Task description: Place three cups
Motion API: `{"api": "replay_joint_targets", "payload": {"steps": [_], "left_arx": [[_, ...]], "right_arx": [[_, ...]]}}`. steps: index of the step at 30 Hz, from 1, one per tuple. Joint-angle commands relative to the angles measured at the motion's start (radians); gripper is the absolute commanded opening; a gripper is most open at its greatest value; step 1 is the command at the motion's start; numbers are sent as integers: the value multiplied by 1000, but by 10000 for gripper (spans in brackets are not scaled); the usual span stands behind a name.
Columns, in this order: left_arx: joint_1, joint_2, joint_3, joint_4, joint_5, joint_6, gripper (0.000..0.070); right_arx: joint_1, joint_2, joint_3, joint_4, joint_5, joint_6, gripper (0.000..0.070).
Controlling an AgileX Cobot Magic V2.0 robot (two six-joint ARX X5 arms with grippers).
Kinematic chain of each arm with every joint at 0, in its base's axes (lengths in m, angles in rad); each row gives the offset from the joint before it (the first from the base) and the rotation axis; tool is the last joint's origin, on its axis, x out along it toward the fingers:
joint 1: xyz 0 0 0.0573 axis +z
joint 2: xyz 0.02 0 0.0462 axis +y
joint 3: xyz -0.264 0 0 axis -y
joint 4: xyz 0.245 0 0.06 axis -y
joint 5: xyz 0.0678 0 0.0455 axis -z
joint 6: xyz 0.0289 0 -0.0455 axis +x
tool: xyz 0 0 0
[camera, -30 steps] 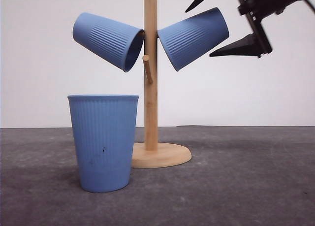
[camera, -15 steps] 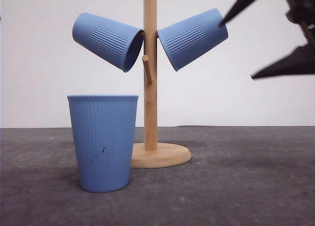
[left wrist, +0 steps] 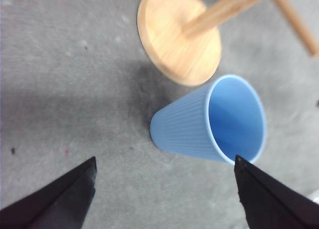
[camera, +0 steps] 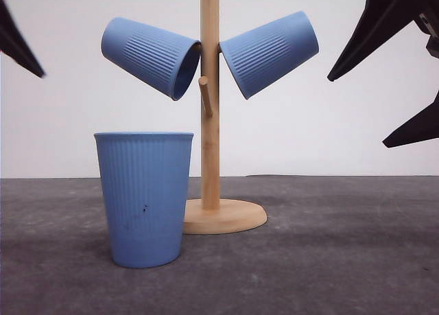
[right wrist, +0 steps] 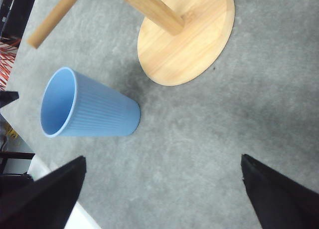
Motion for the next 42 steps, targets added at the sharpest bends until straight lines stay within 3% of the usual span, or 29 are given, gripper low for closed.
{"api": "replay_joint_targets", "payload": {"steps": [1,11,20,22,27,29,35,42], "left_arx": [[-44,52,39,5,-37,12,515],[-247,351,187,13,-172,-21,515],[-309,561,251,22,-237,-22,506],[-311,592,251,31,-241,-22,445],[-319,626,251,45,-225,-21,80],[-327,625,253,43,-178,-21,1],[-360,624,295,34,123,-18,0],[-437,624,362,29,276,-26,0]], "right_arx": [[3,5,5,1,3,-29,631],[3,5,5,-10,25,-71,631],[3,5,5,-27,23,-118,631],[3,5,5,-50,20,-170,631],[19,4,5,-112,14,-275,631],[36,4,5,-111,-18,-304,631],[147,4,6,-102,-200,-399,633],[342,4,6,-96,-211,-469,633]]}}
